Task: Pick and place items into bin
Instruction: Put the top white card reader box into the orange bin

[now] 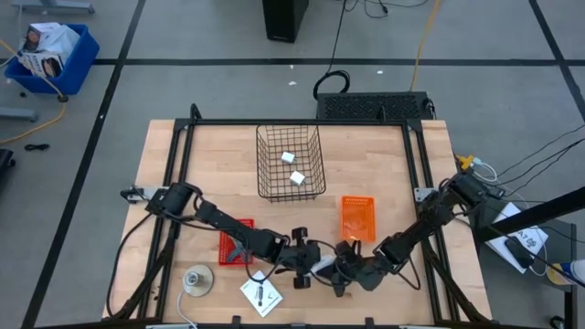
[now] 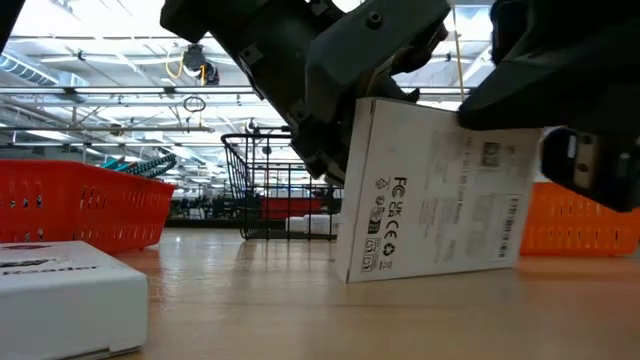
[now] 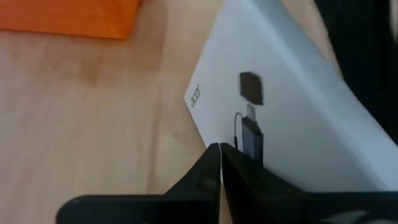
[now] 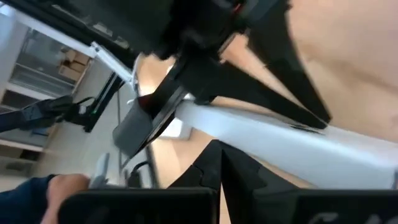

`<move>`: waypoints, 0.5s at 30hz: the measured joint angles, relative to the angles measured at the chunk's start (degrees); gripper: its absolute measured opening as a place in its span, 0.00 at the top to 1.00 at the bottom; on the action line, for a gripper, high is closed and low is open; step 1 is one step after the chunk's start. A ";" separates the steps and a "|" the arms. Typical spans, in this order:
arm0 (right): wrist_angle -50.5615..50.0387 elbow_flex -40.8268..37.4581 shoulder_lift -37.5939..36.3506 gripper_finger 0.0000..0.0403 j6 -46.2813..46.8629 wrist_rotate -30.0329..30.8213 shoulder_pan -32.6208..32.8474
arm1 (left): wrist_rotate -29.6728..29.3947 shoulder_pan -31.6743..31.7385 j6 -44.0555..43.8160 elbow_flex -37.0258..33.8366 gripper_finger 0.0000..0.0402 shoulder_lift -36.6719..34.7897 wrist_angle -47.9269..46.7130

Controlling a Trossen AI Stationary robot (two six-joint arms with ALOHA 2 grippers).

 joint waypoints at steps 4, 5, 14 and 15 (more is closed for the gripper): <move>-1.06 -0.27 0.23 1.00 -0.98 -0.10 -0.99 | -2.77 -0.02 0.37 -0.07 0.99 -0.90 -1.10; -1.09 -0.27 0.24 1.00 -1.10 -0.15 -1.22 | -2.86 0.03 0.61 -0.09 0.99 -0.97 -1.31; -0.60 -0.26 0.23 1.00 -3.44 -0.98 -2.75 | -4.25 0.18 0.62 -0.10 0.92 -1.24 -3.00; -0.46 -0.26 0.22 1.00 -3.62 -0.94 -2.85 | -4.45 0.22 0.64 -0.09 0.92 -1.56 -3.85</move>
